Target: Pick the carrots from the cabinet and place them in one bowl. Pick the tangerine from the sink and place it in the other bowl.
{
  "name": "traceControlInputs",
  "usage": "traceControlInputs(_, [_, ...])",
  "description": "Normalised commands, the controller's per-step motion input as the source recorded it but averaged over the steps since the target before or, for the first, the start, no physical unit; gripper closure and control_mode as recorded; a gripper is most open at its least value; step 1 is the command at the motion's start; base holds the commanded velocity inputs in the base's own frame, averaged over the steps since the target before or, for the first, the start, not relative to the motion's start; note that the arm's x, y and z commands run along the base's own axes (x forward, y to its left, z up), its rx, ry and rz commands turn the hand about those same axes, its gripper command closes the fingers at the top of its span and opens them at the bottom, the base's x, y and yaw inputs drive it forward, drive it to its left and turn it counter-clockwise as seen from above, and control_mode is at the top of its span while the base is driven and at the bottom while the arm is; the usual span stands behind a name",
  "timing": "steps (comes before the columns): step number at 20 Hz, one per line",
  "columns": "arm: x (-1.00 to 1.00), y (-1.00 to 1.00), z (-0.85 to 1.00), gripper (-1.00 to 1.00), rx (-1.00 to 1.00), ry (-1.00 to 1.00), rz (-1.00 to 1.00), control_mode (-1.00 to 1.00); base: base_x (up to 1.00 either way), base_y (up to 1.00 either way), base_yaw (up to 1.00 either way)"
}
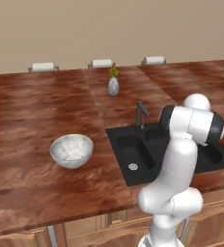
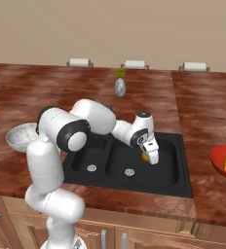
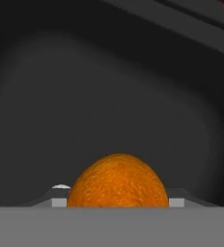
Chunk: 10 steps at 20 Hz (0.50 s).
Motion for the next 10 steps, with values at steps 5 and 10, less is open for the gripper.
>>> traceControlInputs(5, [-0.29,0.27,0.51,1.00,0.00,0.00,0.19,-1.00,0.00,0.00,0.00])
traceControlInputs(10, [-0.27,0.33,0.43,1.00,0.00,0.00,0.20,-1.00,0.00,0.00,0.00])
